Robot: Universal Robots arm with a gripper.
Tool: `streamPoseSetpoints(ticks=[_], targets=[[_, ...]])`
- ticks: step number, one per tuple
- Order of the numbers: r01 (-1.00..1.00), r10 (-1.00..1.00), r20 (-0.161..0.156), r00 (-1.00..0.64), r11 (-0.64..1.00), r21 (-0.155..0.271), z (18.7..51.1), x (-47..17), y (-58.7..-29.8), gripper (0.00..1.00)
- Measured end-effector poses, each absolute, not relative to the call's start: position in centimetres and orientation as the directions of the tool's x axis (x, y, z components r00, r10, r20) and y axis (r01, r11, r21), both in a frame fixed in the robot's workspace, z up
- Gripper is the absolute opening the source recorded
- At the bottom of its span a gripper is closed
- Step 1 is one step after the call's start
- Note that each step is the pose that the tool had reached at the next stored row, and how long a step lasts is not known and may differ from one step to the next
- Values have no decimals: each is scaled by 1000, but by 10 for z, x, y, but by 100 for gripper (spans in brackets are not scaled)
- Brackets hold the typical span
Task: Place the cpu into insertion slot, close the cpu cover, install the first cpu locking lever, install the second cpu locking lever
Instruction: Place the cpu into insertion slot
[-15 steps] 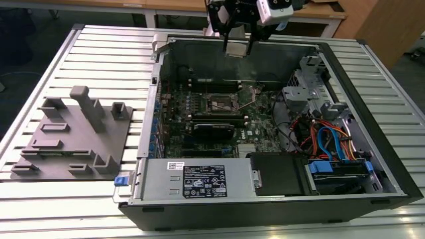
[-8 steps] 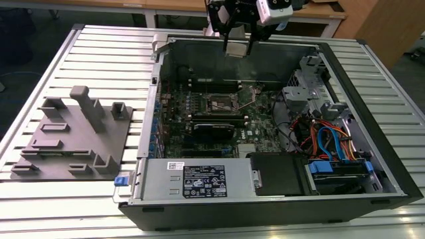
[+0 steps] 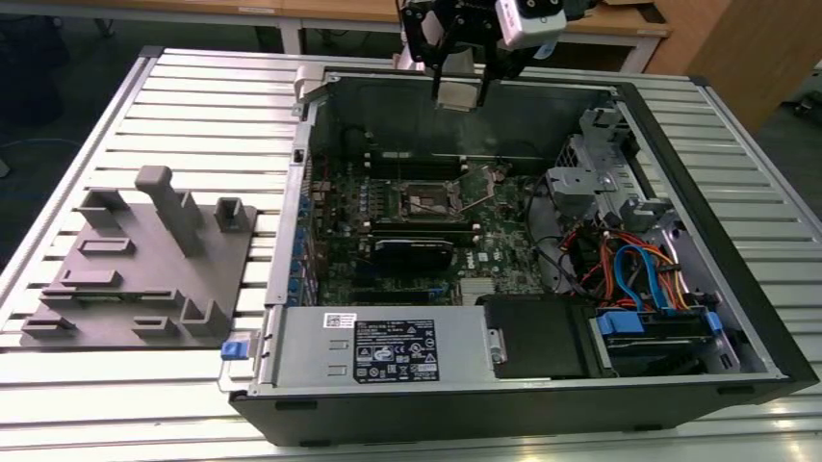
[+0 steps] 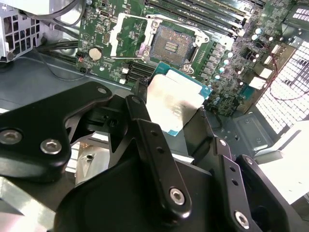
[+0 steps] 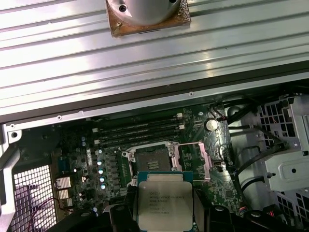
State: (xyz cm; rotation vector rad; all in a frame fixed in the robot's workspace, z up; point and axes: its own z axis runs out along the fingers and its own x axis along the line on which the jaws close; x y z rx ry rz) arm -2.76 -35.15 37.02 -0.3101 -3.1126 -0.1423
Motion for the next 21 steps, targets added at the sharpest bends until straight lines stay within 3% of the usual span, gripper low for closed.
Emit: streamPoseSetpoints(ticks=[21], targets=[[211,210,19,-978,973,89,370,-28,-352,54]])
